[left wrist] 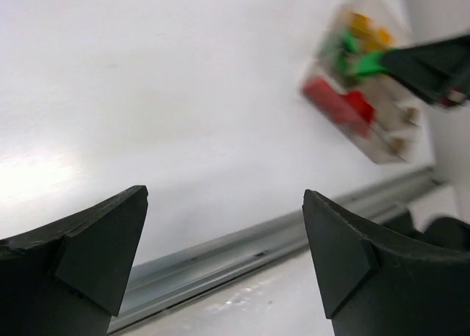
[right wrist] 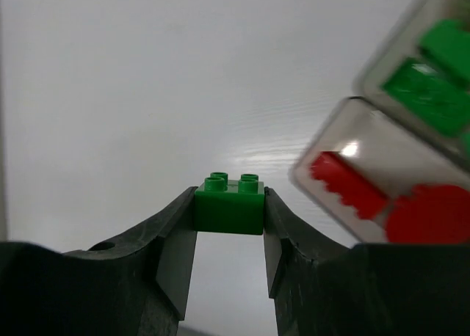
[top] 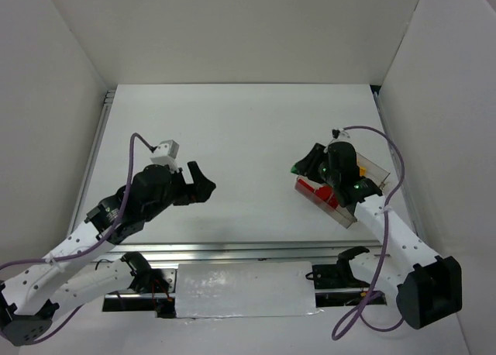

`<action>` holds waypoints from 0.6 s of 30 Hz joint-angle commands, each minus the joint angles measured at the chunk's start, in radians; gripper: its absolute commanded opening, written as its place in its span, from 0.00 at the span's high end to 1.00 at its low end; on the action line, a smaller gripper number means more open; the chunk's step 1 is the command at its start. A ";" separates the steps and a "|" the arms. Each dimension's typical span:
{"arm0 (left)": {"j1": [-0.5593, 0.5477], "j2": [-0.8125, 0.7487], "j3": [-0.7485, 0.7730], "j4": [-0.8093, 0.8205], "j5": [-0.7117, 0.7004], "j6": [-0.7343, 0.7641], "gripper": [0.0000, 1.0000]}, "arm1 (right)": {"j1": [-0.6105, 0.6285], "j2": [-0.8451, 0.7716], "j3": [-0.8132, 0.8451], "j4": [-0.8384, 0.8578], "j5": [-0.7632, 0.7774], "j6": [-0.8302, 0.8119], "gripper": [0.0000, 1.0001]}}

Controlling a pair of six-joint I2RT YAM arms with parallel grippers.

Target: Sort the legos into containers by color

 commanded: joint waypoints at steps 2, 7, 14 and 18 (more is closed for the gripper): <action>0.000 -0.014 0.050 -0.261 -0.282 -0.079 0.00 | -0.074 -0.014 0.044 -0.221 0.465 0.102 1.00; 0.001 -0.058 0.074 -0.295 -0.245 -0.012 0.00 | -0.157 0.032 0.100 -0.284 0.629 0.102 1.00; 0.001 -0.102 0.053 -0.235 -0.138 0.079 0.01 | -0.244 0.179 0.127 -0.316 0.693 0.102 0.99; 0.000 -0.092 0.050 -0.237 -0.116 0.099 0.01 | -0.261 0.202 0.136 -0.333 0.710 0.110 0.84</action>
